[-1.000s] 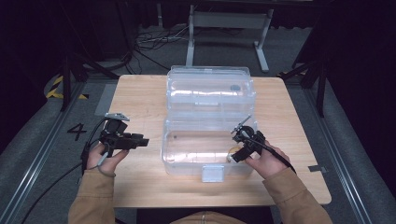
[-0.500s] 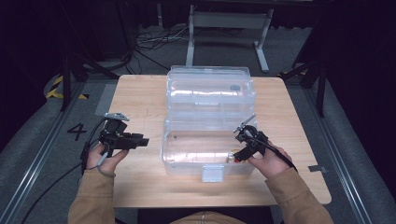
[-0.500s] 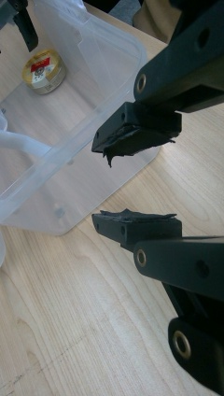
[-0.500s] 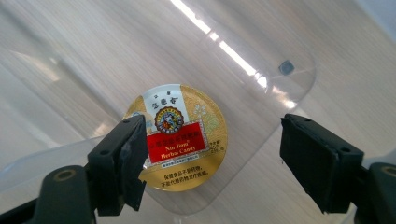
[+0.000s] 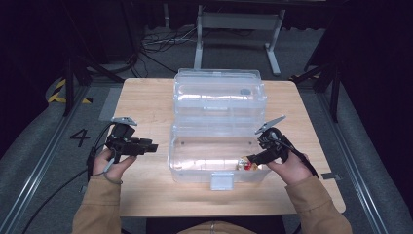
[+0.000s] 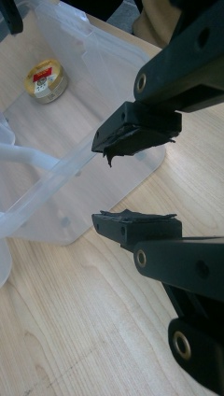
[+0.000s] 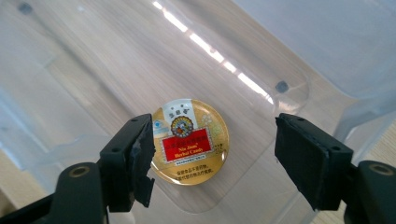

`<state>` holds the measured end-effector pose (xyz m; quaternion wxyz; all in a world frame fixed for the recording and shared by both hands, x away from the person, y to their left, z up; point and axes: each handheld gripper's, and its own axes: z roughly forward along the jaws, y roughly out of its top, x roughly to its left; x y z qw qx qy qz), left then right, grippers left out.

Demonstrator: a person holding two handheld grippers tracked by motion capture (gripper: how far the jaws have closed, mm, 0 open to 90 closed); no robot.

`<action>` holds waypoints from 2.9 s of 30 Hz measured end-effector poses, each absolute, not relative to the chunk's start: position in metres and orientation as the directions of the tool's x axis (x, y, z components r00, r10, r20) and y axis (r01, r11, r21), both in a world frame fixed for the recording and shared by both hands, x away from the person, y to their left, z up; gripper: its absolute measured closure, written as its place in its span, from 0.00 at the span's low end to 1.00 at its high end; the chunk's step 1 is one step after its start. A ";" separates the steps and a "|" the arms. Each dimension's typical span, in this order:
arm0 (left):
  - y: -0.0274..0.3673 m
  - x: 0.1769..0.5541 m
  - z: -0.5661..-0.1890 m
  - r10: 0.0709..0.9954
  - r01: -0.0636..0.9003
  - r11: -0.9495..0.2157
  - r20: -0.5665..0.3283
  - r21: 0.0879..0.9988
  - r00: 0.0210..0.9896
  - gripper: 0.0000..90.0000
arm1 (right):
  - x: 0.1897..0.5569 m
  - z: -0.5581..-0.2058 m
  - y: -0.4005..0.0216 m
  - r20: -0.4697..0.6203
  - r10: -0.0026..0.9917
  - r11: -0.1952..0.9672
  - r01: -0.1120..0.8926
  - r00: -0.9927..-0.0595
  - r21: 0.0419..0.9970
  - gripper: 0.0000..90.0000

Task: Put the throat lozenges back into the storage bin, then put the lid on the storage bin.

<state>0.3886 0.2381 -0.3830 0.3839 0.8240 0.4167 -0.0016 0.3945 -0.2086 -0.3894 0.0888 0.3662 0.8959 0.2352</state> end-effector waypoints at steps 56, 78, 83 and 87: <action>0.143 0.355 -0.374 0.436 0.467 -0.635 -0.214 0.615 0.874 0.63 | 0.389 -0.349 -0.239 0.181 0.607 0.465 0.530 -0.774 0.710 0.33; 0.110 0.354 -0.399 0.377 0.413 -0.775 -0.175 0.478 0.910 0.70 | 0.389 -0.347 -0.241 0.213 0.589 0.446 0.533 -0.780 0.720 0.33; 0.109 0.358 -0.405 0.396 0.435 -0.790 -0.182 0.432 0.900 0.76 | 0.389 -0.347 -0.241 0.216 0.589 0.444 0.535 -0.778 0.719 0.33; 0.107 0.358 -0.408 0.394 0.416 -0.808 -0.142 0.418 0.908 0.83 | 0.390 -0.347 -0.241 0.220 0.588 0.441 0.536 -0.778 0.720 0.33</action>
